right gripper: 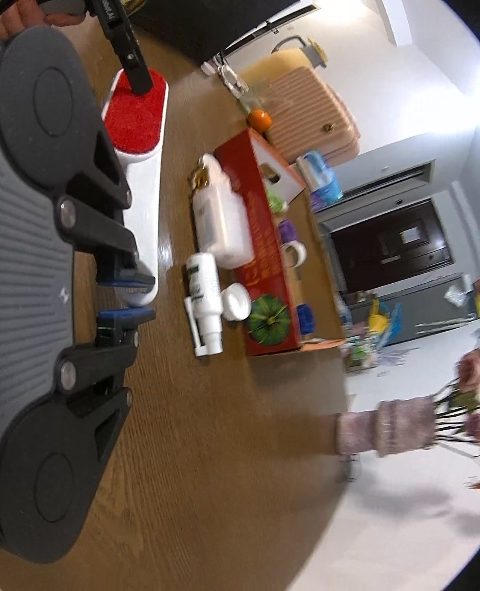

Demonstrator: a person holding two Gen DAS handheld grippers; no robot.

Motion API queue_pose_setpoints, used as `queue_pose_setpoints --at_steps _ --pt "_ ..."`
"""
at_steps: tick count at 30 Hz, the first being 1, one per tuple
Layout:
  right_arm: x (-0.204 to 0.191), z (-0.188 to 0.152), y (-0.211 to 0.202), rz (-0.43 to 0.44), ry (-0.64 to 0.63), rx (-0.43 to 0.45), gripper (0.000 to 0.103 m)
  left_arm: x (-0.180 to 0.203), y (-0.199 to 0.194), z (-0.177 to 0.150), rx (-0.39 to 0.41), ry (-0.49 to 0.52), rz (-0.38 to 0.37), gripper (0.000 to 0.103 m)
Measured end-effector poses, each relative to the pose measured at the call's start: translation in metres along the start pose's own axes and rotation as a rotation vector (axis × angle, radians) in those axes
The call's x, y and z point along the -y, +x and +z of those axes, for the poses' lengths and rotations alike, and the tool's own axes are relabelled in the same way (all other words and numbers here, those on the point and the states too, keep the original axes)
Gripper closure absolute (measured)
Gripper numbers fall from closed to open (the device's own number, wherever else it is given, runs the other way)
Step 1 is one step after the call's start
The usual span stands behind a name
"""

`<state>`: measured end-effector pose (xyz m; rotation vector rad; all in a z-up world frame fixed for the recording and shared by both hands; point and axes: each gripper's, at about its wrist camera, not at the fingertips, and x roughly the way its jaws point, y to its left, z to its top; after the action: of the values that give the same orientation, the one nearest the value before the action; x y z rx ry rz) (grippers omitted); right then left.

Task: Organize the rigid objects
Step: 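Carry the red lint brush with both tools over the box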

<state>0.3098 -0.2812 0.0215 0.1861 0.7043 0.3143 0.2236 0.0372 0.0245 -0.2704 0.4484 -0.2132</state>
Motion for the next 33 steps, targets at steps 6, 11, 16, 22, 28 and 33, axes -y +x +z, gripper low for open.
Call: queue_pose_setpoints --at_steps 6,11,16,22,28,33 --pt "-0.037 -0.021 -0.065 -0.028 -0.070 0.147 0.091 0.017 -0.067 -0.001 0.140 0.061 -0.010 0.045" --pt "-0.057 -0.039 -0.111 -0.036 -0.072 0.245 0.091 0.024 -0.111 -0.004 0.199 0.076 -0.028 0.045" --pt "-0.071 -0.059 -0.151 -0.024 -0.058 0.310 0.092 0.032 -0.151 -0.006 0.259 0.104 -0.043 0.045" --pt "-0.083 -0.070 -0.180 -0.035 -0.064 0.377 0.091 0.035 -0.167 -0.004 0.298 0.113 -0.065 0.046" --pt "-0.082 -0.066 -0.176 -0.048 -0.066 0.384 0.091 0.032 -0.152 -0.001 0.275 0.107 -0.066 0.046" --pt "-0.078 -0.054 -0.156 -0.067 -0.075 0.363 0.091 0.025 -0.119 0.012 0.245 0.102 -0.069 0.046"
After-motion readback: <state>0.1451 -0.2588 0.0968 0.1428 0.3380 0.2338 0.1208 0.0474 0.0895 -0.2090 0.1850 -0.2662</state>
